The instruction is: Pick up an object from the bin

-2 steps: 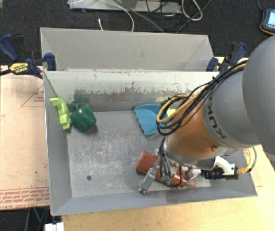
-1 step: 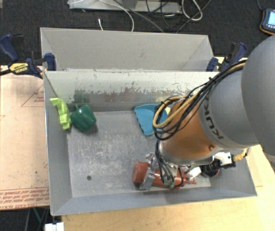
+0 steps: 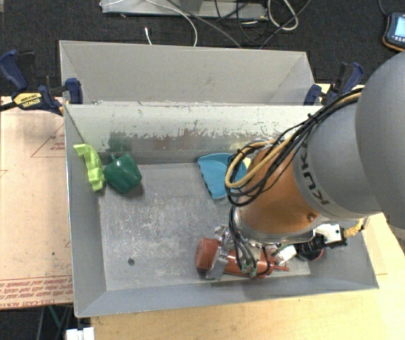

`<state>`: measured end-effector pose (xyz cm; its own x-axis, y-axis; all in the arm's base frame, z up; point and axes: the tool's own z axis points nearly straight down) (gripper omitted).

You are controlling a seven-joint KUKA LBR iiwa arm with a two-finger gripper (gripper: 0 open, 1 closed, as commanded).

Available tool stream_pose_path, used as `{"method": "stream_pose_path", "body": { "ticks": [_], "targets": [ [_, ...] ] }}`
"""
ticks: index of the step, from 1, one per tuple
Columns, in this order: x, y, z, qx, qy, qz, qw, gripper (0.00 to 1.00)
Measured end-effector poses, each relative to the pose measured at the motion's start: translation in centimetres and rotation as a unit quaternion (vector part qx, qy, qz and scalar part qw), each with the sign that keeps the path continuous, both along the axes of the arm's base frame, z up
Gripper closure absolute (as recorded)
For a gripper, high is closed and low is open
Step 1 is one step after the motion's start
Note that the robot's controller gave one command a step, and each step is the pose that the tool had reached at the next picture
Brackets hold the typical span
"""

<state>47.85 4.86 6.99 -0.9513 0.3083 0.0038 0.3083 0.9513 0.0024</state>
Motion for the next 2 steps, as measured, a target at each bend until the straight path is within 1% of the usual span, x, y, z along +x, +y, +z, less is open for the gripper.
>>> {"method": "stream_pose_path", "body": {
  "ticks": [1,2],
  "targets": [
    [0.1,0.0,5.0,0.000,-0.0006,0.000,1.0000,1.00],
    [-0.1,0.0,10.0,0.000,0.0032,0.001,1.0000,1.00]
  ]
}}
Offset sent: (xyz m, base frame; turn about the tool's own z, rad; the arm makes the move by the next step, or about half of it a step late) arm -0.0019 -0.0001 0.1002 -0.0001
